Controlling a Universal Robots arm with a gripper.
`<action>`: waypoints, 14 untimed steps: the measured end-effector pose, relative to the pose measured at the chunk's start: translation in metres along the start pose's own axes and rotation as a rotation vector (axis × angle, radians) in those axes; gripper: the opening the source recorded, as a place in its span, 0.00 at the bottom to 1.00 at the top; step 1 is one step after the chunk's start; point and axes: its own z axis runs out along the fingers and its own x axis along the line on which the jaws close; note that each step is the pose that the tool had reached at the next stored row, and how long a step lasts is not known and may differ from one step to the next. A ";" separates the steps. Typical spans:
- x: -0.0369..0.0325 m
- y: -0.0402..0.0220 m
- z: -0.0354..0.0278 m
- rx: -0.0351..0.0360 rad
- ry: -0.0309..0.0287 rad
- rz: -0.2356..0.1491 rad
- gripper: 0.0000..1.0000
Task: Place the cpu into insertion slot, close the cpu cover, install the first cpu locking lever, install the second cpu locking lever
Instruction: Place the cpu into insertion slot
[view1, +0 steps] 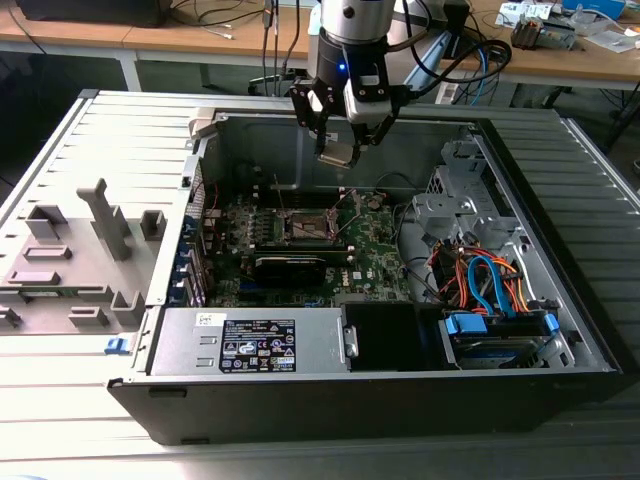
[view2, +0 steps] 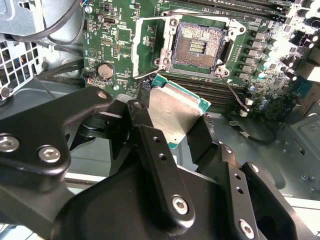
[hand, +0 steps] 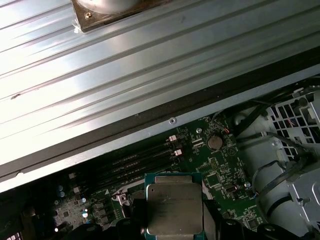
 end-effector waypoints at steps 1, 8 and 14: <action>0.0000 0.0000 0.0001 -0.0001 0.0000 0.001 0.55; 0.0000 0.0000 0.0002 -0.0001 -0.0004 0.005 0.55; 0.0000 0.0000 0.0003 -0.0002 -0.0006 0.009 0.55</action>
